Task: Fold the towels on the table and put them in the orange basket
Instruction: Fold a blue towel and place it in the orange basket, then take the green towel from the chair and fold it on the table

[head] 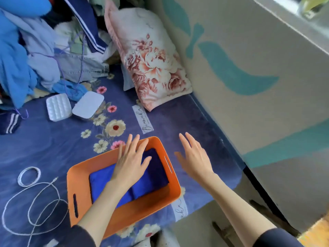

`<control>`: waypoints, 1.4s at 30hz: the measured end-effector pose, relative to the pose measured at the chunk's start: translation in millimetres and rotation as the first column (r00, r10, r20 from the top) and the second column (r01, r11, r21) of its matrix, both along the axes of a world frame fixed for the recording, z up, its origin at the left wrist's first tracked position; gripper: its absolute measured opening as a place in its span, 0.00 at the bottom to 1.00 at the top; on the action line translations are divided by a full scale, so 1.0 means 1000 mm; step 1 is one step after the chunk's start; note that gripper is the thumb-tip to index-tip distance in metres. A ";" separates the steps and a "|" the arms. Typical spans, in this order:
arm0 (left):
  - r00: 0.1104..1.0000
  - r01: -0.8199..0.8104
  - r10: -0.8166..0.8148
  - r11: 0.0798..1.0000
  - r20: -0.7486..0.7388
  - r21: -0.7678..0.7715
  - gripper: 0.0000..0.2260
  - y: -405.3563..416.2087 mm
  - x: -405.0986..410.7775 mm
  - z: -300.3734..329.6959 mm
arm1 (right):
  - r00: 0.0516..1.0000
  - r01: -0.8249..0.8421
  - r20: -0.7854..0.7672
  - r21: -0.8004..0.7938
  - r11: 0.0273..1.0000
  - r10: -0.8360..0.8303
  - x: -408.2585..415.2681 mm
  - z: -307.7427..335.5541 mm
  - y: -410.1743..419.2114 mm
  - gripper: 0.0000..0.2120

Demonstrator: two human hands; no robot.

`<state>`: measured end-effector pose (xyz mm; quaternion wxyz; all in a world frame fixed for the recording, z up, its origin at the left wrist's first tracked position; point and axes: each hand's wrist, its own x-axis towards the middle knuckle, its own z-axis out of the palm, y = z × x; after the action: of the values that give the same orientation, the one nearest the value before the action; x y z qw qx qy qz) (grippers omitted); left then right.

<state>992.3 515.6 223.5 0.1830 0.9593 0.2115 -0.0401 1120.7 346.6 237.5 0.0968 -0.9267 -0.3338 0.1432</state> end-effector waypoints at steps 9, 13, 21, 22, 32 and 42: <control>0.900 0.398 -0.399 0.916 0.177 0.041 0.26 -0.067 0.049 0.061 | 0.888 0.437 0.140 0.045 0.899 -0.438 -0.042 0.064 -0.122 0.31; 0.769 0.596 -0.590 0.801 0.247 0.057 0.25 -0.114 0.043 0.080 | 0.747 0.633 0.190 0.086 0.769 -0.637 -0.101 0.082 -0.174 0.30; 0.368 0.910 -0.893 0.403 0.261 0.096 0.24 -0.244 -0.026 0.108 | 0.328 0.925 0.182 0.135 0.354 -0.927 -0.288 0.103 -0.263 0.28; 0.304 0.933 -0.918 0.340 0.255 0.113 0.24 -0.263 -0.039 0.111 | 0.265 0.946 0.180 0.142 0.292 -0.947 -0.314 0.105 -0.273 0.28; -0.316 0.943 -0.917 -0.275 0.245 0.188 0.25 -0.426 -0.230 0.128 | -0.352 0.932 0.203 0.170 -0.322 -0.914 -0.609 0.111 -0.323 0.29; -0.726 0.672 -0.632 -0.735 0.272 0.086 0.24 -0.505 -0.547 0.122 | -0.803 0.586 0.227 0.131 -0.800 -0.551 -0.928 0.110 -0.242 0.29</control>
<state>444.9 10.4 345.2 0.1548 0.5167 -0.8333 -0.1213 193.1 104.3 347.8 0.0493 -0.6166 0.7781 -0.1091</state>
